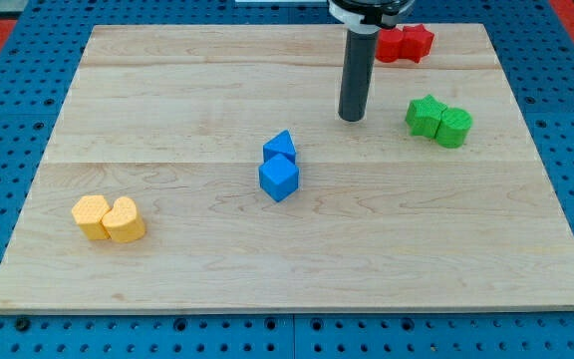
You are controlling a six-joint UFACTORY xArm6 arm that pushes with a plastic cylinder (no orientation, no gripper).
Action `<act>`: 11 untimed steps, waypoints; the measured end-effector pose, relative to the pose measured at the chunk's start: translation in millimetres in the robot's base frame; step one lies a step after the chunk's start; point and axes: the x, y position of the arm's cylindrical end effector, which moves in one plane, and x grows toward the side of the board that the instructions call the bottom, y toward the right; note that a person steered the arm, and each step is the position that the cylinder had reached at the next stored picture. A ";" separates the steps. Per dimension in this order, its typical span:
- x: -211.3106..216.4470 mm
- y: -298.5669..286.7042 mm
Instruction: Move the green blocks in between the blue objects and red objects
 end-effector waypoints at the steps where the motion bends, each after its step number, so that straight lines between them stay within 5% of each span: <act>1: 0.0 5.5; 4: 69.6 76.0; 6: 68.1 152.3; 9: -1.7 113.3; 11: 28.5 106.6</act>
